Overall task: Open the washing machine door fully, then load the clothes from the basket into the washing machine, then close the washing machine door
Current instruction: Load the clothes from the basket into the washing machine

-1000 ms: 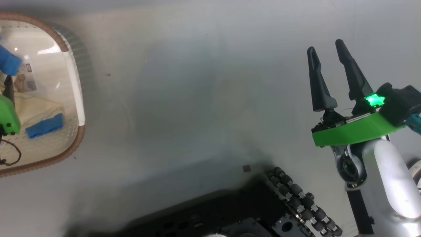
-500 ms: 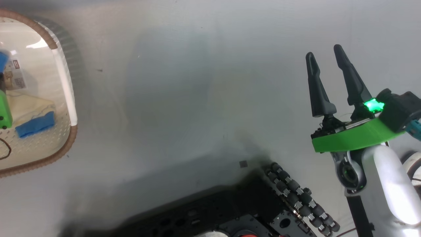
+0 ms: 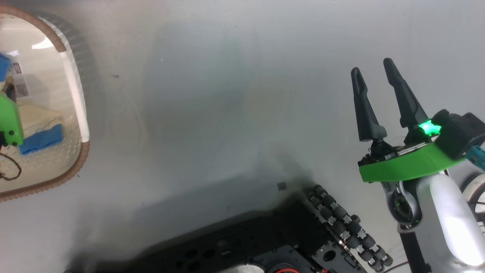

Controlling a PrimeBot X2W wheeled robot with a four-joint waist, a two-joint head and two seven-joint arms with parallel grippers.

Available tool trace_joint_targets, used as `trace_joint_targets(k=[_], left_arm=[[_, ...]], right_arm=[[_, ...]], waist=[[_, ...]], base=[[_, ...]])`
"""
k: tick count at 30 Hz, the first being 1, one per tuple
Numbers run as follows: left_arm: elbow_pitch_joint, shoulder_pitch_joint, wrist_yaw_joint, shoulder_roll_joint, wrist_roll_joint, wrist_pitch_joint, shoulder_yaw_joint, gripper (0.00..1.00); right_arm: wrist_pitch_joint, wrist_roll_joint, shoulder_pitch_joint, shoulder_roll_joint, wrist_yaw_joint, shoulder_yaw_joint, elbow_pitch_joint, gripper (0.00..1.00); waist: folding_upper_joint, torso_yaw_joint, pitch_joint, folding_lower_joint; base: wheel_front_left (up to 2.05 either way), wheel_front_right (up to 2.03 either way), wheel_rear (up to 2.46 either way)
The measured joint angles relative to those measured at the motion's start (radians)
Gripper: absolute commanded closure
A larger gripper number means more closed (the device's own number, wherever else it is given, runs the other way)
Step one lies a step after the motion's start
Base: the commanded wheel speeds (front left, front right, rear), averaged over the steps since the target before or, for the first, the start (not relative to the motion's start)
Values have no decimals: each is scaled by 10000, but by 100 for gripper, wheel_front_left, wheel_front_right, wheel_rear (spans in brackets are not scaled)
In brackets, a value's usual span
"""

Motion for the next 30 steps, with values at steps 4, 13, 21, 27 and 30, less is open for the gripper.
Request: trace_joint_targets(k=[4, 13, 21, 27, 30], left_arm=[[44, -10, 157, -35, -100, 94, 8, 100], [94, -93, 276, -79, -268, -12, 46, 100], [109, -180, 276, -63, -537, -372, 169, 100], [138, -177, 259, -21, -796, -895, 309, 100], [148, -173, 253, 4, -965, -1300, 479, 100]], right_arm=[[0, -2, 136, 0, 0, 2, -19, 0], [0, -86, 133, 0, 0, 2, -163, 0], [0, -84, 42, 0, 0, 44, -151, 0], [0, -36, -341, 0, 0, 69, -73, 0], [0, 44, -554, 0, 0, 121, 23, 0]], waist=[[0, 12, 12, 0], [0, 65, 45, 0], [0, 89, -66, 0], [0, 51, -288, 0], [0, 6, -443, 0]], base=[[0, 0, 0], [0, 0, 0], [0, 0, 0], [0, 0, 0], [0, 0, 0]])
